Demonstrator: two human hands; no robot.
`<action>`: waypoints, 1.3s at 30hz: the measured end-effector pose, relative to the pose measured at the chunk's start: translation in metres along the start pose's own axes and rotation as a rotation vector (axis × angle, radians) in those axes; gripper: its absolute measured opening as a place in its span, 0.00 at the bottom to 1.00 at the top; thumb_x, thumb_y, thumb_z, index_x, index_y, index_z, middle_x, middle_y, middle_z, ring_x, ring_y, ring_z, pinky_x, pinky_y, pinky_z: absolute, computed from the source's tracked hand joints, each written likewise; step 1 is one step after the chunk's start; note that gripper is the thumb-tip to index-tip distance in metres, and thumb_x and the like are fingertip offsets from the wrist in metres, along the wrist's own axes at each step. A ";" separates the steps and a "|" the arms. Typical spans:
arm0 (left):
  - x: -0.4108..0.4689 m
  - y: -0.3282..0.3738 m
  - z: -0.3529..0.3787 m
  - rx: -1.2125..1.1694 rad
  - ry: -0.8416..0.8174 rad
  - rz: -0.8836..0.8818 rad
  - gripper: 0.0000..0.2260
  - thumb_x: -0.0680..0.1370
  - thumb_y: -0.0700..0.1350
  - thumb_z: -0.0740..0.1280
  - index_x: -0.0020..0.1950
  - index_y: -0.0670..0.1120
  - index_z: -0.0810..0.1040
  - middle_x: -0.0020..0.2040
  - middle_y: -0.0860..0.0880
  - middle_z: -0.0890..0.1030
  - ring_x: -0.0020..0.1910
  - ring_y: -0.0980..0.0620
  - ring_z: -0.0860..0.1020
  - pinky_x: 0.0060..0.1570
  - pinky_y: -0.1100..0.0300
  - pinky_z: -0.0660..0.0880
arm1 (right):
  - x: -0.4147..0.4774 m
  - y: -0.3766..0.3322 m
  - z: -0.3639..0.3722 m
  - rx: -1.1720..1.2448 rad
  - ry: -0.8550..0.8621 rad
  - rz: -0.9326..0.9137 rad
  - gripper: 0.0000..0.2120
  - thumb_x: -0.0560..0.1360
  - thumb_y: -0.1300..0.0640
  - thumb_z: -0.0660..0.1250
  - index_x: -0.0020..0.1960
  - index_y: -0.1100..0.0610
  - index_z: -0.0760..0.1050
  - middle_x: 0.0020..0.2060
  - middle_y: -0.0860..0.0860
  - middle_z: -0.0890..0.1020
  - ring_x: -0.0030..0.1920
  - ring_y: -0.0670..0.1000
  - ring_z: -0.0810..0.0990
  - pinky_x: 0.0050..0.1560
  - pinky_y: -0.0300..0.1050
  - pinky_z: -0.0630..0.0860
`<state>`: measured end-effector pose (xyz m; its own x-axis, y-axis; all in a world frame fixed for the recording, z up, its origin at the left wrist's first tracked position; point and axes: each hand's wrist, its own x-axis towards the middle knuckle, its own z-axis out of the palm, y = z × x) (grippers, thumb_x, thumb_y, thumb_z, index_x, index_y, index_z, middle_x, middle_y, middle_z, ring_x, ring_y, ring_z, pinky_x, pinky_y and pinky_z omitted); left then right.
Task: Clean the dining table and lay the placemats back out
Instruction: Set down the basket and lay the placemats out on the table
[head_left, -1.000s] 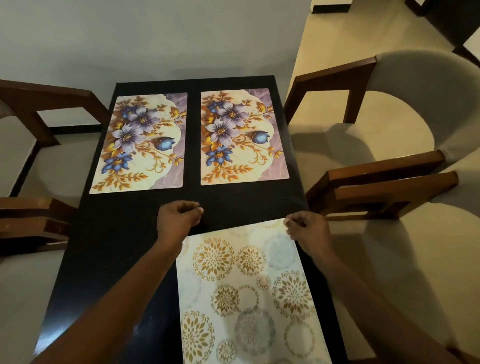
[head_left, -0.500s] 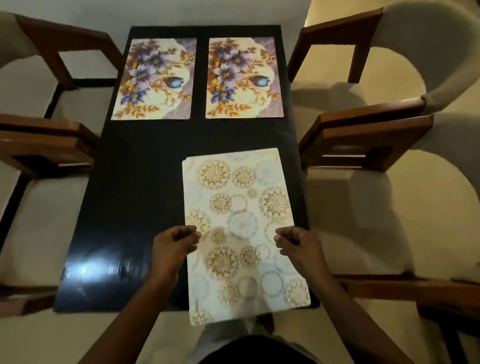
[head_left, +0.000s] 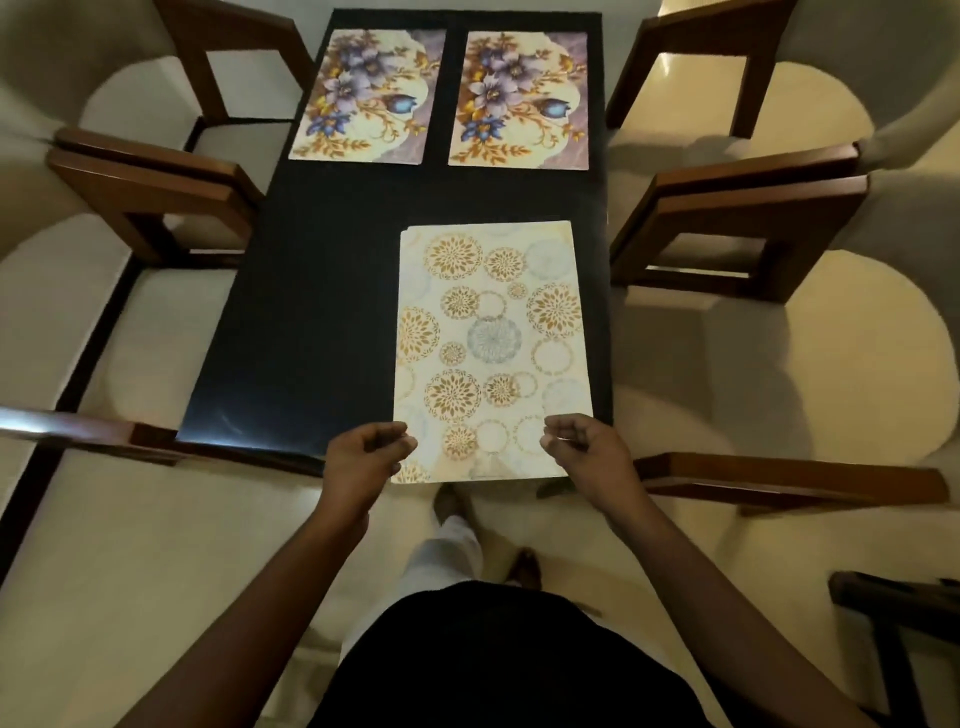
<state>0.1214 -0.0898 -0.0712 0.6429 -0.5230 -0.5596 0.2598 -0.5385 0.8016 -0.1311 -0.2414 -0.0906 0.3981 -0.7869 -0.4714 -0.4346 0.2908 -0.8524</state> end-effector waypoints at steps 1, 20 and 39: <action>-0.002 -0.007 -0.002 0.013 0.000 -0.009 0.13 0.76 0.38 0.78 0.60 0.46 0.85 0.54 0.44 0.87 0.56 0.46 0.85 0.56 0.53 0.81 | -0.003 0.004 0.000 -0.043 0.002 -0.001 0.12 0.79 0.54 0.73 0.62 0.52 0.81 0.59 0.44 0.83 0.60 0.44 0.81 0.57 0.46 0.81; 0.001 -0.027 -0.009 0.040 0.003 -0.218 0.13 0.81 0.39 0.72 0.65 0.38 0.82 0.52 0.40 0.86 0.38 0.52 0.77 0.39 0.58 0.73 | 0.011 0.035 -0.010 -0.159 0.232 0.137 0.27 0.74 0.60 0.78 0.71 0.56 0.75 0.65 0.53 0.82 0.61 0.53 0.82 0.63 0.59 0.81; 0.008 0.004 -0.010 0.009 0.036 -0.136 0.07 0.81 0.30 0.68 0.56 0.36 0.83 0.49 0.38 0.87 0.46 0.40 0.88 0.46 0.51 0.86 | 0.010 0.024 -0.015 0.044 0.194 0.134 0.17 0.79 0.66 0.72 0.67 0.62 0.79 0.55 0.56 0.86 0.46 0.50 0.87 0.44 0.53 0.87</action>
<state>0.1345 -0.0894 -0.0707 0.6276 -0.4213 -0.6547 0.3400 -0.6083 0.7172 -0.1493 -0.2504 -0.1123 0.1744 -0.8285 -0.5322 -0.4354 0.4199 -0.7963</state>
